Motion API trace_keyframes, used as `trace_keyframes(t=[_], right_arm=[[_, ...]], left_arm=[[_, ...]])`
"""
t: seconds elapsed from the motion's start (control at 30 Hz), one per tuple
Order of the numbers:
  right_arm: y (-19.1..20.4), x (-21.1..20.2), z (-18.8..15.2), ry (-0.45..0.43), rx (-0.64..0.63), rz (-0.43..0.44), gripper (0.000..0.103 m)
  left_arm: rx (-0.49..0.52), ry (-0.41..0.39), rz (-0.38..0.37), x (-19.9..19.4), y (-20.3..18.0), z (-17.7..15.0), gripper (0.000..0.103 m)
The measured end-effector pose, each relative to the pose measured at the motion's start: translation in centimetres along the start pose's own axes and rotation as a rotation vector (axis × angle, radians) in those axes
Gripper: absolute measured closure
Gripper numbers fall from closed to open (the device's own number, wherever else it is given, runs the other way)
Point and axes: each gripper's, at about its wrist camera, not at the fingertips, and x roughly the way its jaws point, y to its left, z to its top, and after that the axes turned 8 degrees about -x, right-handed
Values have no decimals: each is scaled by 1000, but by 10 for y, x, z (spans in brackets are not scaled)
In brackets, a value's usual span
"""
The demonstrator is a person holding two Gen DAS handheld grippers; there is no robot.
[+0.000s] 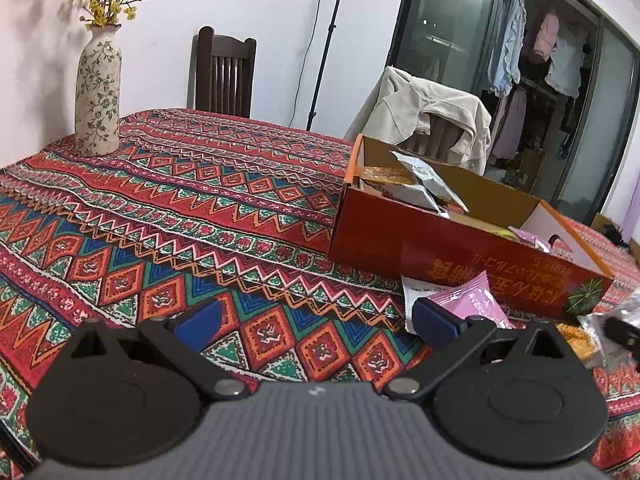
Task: Organize snacks
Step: 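Lift the white packet with the right tool while the left tool grasps the pink packet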
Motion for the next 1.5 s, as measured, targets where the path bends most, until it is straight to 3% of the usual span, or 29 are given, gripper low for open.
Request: trace_keyframes(t=[0.43,0.67,0.97,1.33,1.4,1.5], right_arm=[[-27,-5,-16,-39,154,54,68],[-31,-8,-17,-50,181,55,68],[-36,-9,-18,-52,210,29,68],[-34,-6,-17,-47,203,37,68],[-34,-5,-17,-46,203,39,68],[-34,-4,-18,-39,204,39,68]], left_arm=[[146,0,-2,-11,-62,4,0],[147,80,-3,4,-95,-3,0],[155,116,50,25,-127,-7,0],[166,168,129,46,-133,-29,0],[159,170,126,46,-131,-28,6],[142,181,104,45,-128,-27,24]])
